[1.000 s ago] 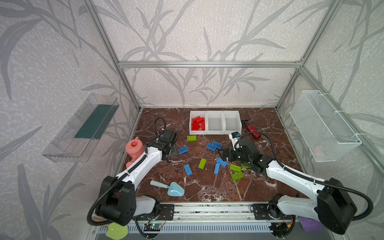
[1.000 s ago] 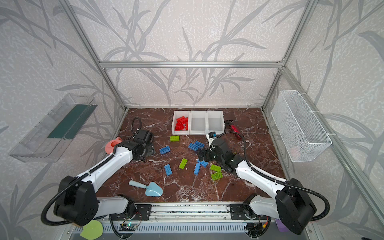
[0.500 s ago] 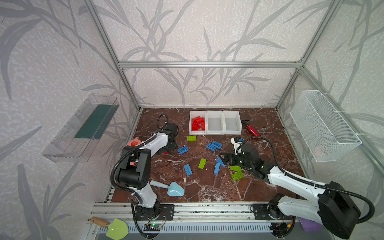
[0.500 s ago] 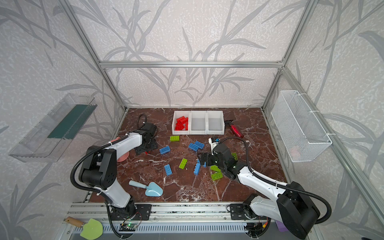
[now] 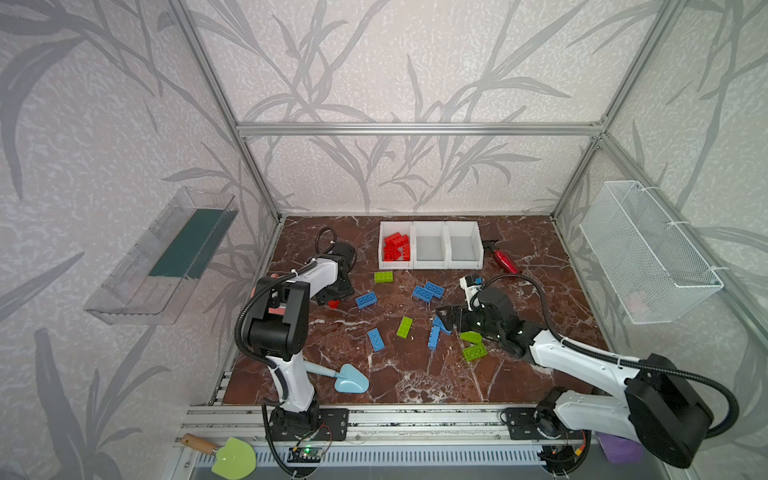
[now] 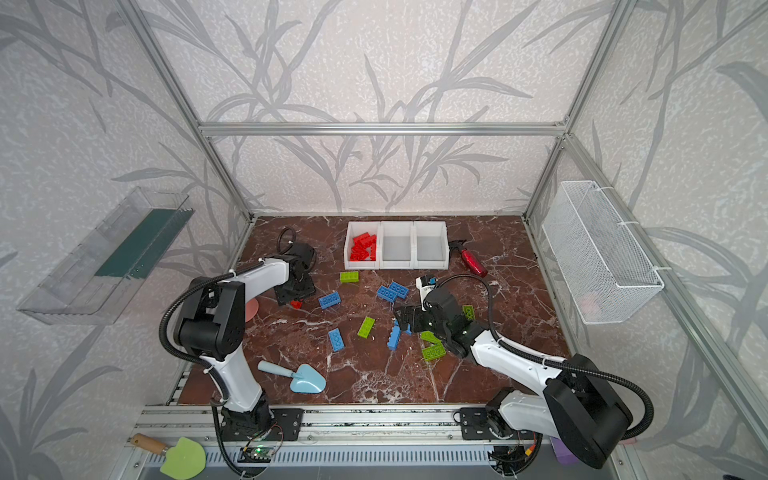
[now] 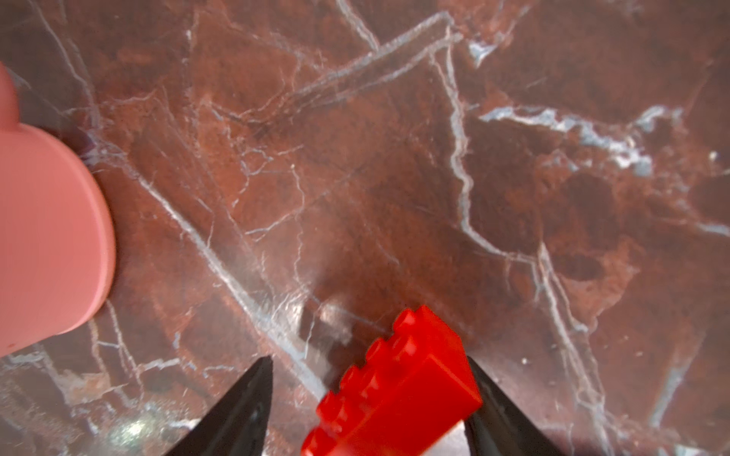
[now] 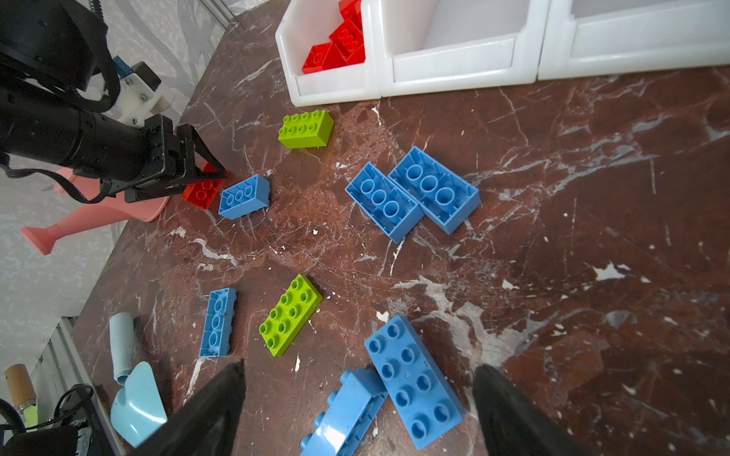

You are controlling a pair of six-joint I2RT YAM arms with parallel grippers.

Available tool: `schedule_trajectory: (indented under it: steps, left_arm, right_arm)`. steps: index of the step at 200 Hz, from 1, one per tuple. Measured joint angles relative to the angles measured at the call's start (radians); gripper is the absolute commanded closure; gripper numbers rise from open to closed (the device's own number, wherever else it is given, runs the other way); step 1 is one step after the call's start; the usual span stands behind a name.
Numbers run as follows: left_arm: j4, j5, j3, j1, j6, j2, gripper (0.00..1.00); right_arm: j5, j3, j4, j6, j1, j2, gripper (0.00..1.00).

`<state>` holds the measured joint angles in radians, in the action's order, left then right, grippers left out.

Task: Sort the legos into containers by color
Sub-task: 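Grasp the red brick near the watering can with the left gripper while the right withdraws, then carry the red brick with the left gripper and drop it into the bin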

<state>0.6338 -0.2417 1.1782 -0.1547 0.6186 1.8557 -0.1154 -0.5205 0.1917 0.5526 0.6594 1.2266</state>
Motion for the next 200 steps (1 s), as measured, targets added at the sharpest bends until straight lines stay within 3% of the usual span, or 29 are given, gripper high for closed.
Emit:
schedule_trajectory:
  steps: [130,200]
  left_arm:
    - [-0.024,0.035,0.005,0.003,0.002,0.013,0.79]
    - [-0.003,0.047,0.019,-0.028,0.001,-0.060,0.82]
  right_arm:
    - [0.000,0.000,0.011,0.000,0.000,0.010,0.09]
    - [0.000,0.000,0.011,0.000,0.000,0.010,0.09]
